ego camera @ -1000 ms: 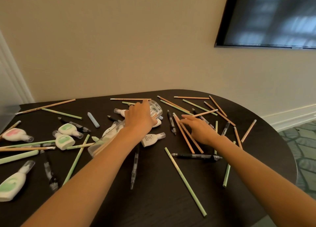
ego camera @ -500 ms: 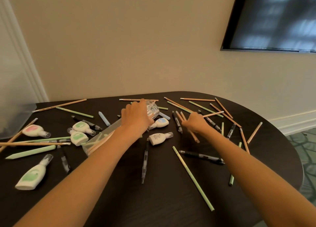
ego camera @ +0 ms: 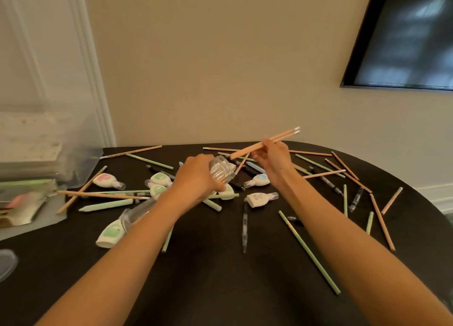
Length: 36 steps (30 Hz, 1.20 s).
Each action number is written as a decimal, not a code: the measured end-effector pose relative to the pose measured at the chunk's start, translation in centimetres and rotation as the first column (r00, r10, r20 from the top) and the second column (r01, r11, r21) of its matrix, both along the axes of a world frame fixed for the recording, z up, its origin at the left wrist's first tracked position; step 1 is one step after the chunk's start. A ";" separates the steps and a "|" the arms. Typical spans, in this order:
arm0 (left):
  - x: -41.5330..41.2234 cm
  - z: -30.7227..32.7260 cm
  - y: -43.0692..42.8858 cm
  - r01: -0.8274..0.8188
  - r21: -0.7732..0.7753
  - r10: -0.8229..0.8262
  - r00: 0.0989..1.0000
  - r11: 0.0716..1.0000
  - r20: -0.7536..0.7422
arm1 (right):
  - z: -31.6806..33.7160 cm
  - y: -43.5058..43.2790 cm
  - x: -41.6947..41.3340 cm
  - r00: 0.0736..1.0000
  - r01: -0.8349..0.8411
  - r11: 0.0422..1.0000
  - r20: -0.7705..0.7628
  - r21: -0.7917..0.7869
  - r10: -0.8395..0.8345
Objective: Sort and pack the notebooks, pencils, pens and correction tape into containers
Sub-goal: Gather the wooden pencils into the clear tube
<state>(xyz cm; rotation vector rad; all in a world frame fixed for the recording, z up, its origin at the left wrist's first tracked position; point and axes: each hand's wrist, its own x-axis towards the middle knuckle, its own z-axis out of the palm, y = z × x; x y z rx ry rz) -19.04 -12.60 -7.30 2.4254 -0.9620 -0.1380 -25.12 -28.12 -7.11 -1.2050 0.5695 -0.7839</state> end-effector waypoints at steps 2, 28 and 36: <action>0.2 0.0 1.2 -0.018 -0.018 0.018 1.000 1.000 0.014 | -0.2 1.9 0.6 0.994 -0.093 0.991 -0.062 -0.098 0.087; 2.3 -0.2 7.4 -0.138 -0.036 0.140 0.988 0.990 0.061 | -0.2 8.9 1.8 0.798 -0.590 0.762 -0.338 -0.267 0.499; 5.1 -0.6 11.4 -0.349 -0.004 0.349 0.935 0.937 0.060 | -2.4 11.7 6.0 0.864 -0.469 0.872 -0.281 -0.143 0.418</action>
